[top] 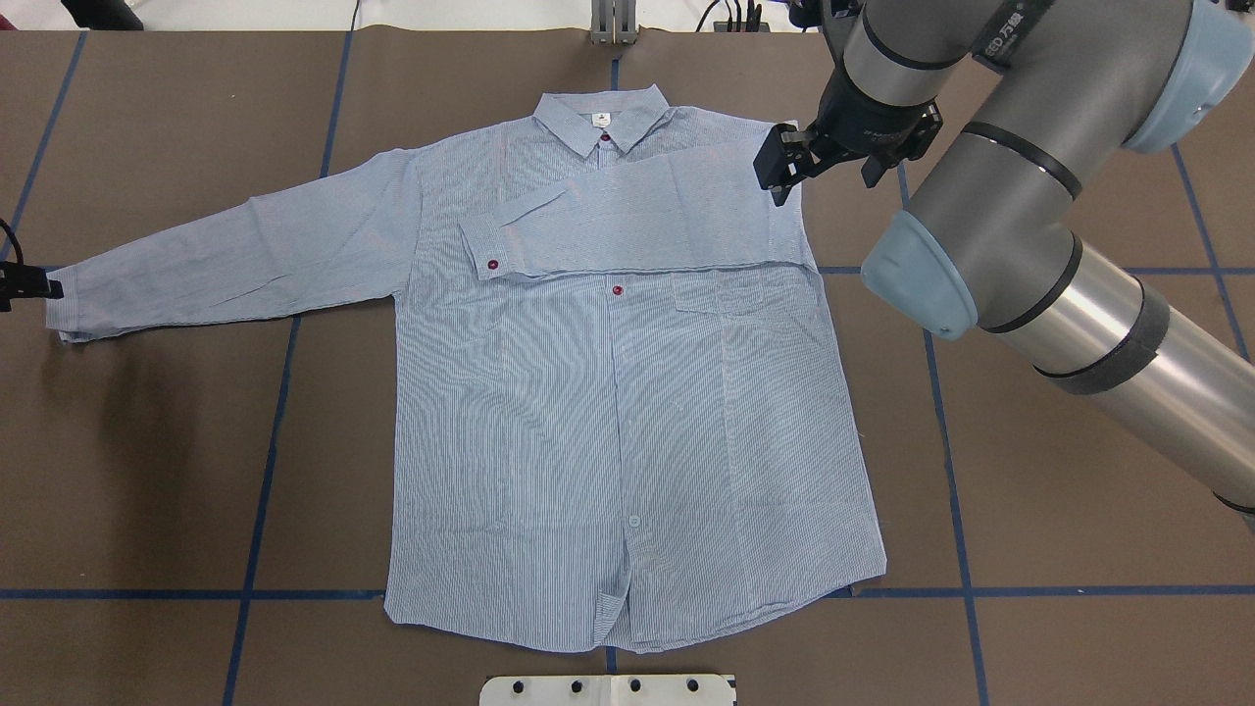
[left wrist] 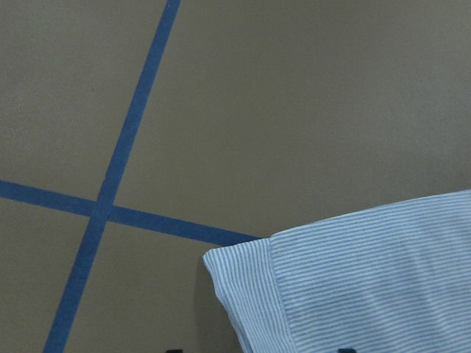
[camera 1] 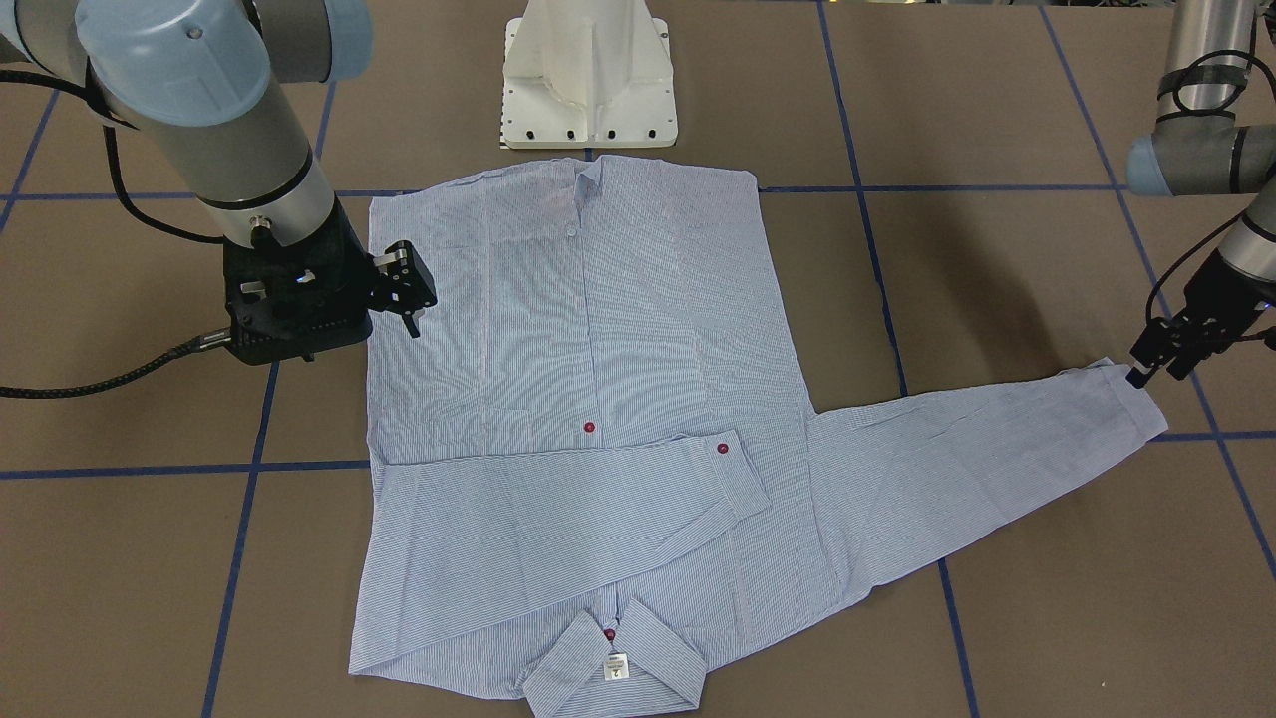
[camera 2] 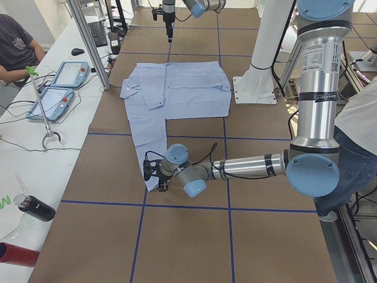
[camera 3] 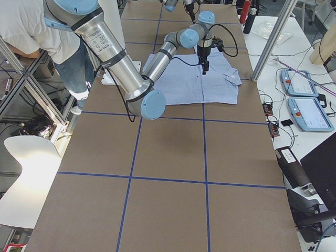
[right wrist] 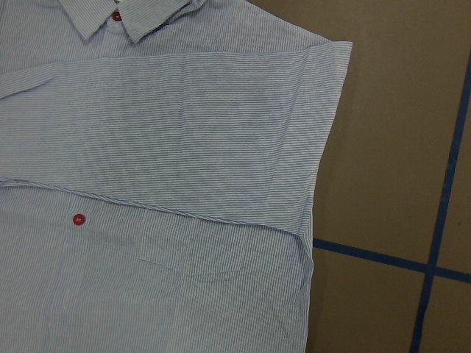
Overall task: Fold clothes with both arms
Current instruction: 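Release the cuff and move right gripper to shoulder while left gripper reaches other cuff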
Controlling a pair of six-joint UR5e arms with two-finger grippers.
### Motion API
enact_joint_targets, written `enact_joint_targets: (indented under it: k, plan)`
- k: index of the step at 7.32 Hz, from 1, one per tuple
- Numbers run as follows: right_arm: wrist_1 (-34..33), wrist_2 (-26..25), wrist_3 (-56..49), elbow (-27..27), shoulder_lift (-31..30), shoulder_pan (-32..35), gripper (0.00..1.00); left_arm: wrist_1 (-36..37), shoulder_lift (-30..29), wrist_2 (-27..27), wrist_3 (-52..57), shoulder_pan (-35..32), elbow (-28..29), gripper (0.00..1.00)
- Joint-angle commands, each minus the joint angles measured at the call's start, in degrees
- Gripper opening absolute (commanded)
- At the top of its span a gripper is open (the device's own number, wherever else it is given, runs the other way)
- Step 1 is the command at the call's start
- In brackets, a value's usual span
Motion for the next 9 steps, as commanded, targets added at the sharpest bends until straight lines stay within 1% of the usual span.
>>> enact_joint_targets:
  k: [1, 3, 4, 5, 7, 8, 9]
  plan:
    - [0.12, 0.06, -0.07, -0.09, -0.39, 0.01, 1.00, 0.01, -0.47, 0.02, -0.04, 0.95, 0.81, 0.69]
    - [0.21, -0.02, -0.07, -0.09, -0.40, -0.08, 1.00, 0.10, -0.47, 0.02, -0.04, 1.04, 0.99, 0.52]
    - [0.21, -0.11, -0.07, -0.17, -0.40, -0.17, 1.00, 0.01, -0.56, 0.02, -0.04, 0.96, 1.25, 0.48]
    - [0.21, -0.11, -0.07, -0.18, -0.40, -0.17, 1.00, 0.10, -0.65, 0.02, -0.04, 1.30, 1.34, 0.46]
    - [0.30, -0.20, -0.07, -0.26, -0.48, -0.34, 1.00, 0.10, -0.91, 0.02, -0.04, 1.57, 1.42, 0.46]
    - [0.21, -0.20, -0.07, -0.26, -0.48, -0.35, 1.00, 0.18, -0.91, 0.02, -0.04, 1.66, 1.60, 0.42]
    - [0.30, -0.20, -0.16, -0.26, -0.48, -0.35, 1.00, 0.18, -1.09, 0.02, -0.04, 1.66, 1.60, 0.20]
